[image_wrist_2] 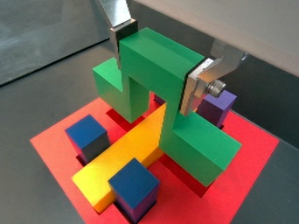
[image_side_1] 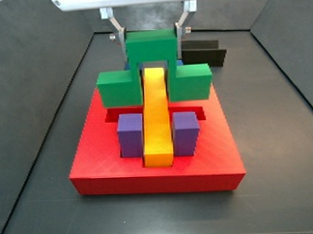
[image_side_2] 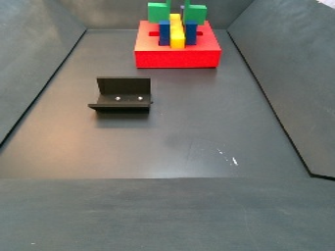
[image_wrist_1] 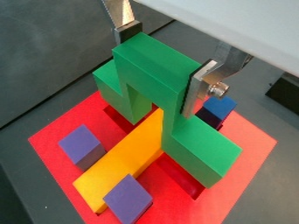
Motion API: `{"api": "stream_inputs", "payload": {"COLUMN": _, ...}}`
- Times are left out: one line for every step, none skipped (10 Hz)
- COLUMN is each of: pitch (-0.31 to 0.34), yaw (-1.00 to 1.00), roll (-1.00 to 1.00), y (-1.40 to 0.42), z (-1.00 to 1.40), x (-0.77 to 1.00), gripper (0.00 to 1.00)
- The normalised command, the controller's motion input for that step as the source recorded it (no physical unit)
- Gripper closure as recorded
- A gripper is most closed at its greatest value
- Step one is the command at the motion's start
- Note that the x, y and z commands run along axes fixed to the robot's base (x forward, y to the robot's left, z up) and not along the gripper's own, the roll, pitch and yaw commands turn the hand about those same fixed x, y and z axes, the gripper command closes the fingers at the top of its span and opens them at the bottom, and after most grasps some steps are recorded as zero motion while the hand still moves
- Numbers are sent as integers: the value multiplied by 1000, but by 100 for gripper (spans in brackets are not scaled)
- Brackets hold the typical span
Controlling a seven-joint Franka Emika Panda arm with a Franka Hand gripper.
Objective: Pick up the green object. Move up. Place the green object on the fixture. Regrasp the green object. Move to above the board. Insert the green object.
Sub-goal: Insert the green object.
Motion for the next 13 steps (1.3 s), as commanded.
{"api": "stream_inputs", "payload": {"pitch": -51, "yaw": 0, "roll": -23, "y": -160, "z": -103, "x": 186, "gripper": 100}}
{"api": "stream_inputs", "payload": {"pitch": -36, "yaw": 0, "roll": 0, "y": -160, "z": -100, "x": 120, "gripper": 100}}
{"api": "stream_inputs", "payload": {"pitch": -27, "yaw": 0, "roll": 0, "y": -114, "z": -103, "x": 0, "gripper": 100}}
{"api": "stream_inputs", "payload": {"pitch": -27, "yaw": 0, "roll": 81, "y": -100, "z": -140, "x": -100, "gripper": 100}}
{"api": "stream_inputs", "payload": {"pitch": -54, "yaw": 0, "roll": 127, "y": -60, "z": -197, "x": -211, "gripper": 100}}
{"api": "stream_inputs", "payload": {"pitch": -64, "yaw": 0, "roll": 156, "y": -9, "z": -160, "x": -200, "gripper": 100}}
{"api": "stream_inputs", "payload": {"pitch": -63, "yaw": 0, "roll": 184, "y": 0, "z": -103, "x": -137, "gripper": 100}}
{"api": "stream_inputs", "payload": {"pitch": -36, "yaw": 0, "roll": 166, "y": 0, "z": -31, "x": 0, "gripper": 100}}
{"api": "stream_inputs", "payload": {"pitch": 0, "yaw": 0, "roll": 126, "y": 0, "z": -6, "x": 0, "gripper": 100}}
{"api": "stream_inputs", "payload": {"pitch": 33, "yaw": 0, "roll": 67, "y": 0, "z": 0, "x": 186, "gripper": 100}}
{"api": "stream_inputs", "payload": {"pitch": 71, "yaw": 20, "roll": 26, "y": 20, "z": 0, "x": 346, "gripper": 100}}
{"api": "stream_inputs", "payload": {"pitch": 66, "yaw": 49, "roll": 13, "y": 46, "z": -109, "x": 326, "gripper": 100}}
{"api": "stream_inputs", "payload": {"pitch": 0, "yaw": 63, "roll": 0, "y": 11, "z": -149, "x": 194, "gripper": 100}}
